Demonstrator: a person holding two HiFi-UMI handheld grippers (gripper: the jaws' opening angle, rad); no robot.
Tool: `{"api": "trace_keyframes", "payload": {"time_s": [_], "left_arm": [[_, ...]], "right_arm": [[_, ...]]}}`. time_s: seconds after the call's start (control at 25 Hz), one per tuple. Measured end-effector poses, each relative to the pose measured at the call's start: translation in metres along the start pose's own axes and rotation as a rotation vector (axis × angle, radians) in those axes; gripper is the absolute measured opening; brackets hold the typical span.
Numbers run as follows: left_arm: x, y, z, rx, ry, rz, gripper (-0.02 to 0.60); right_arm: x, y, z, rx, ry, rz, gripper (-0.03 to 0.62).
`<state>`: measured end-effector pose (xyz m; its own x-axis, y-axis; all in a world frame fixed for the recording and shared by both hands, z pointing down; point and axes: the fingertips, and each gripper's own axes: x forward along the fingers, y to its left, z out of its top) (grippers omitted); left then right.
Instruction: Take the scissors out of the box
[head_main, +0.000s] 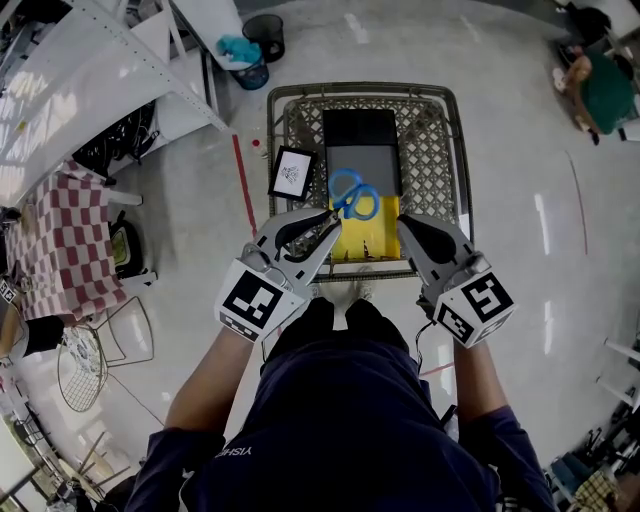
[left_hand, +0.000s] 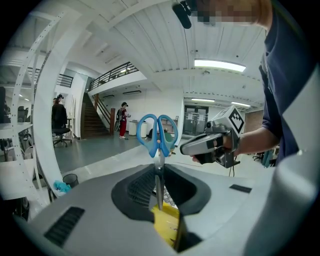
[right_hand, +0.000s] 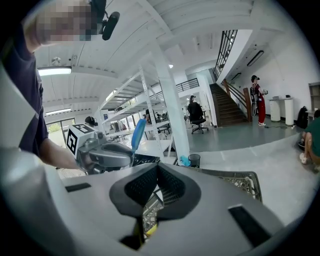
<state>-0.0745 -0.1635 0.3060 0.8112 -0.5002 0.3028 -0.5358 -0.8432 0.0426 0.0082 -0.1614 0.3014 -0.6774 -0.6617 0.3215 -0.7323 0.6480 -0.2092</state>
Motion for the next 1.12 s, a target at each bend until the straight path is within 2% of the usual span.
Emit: {"api": "trace_keyframes", "payload": {"time_s": [0.28, 1.12], "left_arm": [[-0.003, -0.005, -0.009, -0.002, 0.004, 0.0, 0.075], [-0.006, -0.014, -0.006, -0.007, 0.001, 0.006, 0.075]], "right_arm": [[-0.002, 0.006, -0.006, -0.005, -0.007, -0.002, 0.017], [-0.008, 0.014, -0.006, -0.016, -0.001, 0.016, 0.017]]}}
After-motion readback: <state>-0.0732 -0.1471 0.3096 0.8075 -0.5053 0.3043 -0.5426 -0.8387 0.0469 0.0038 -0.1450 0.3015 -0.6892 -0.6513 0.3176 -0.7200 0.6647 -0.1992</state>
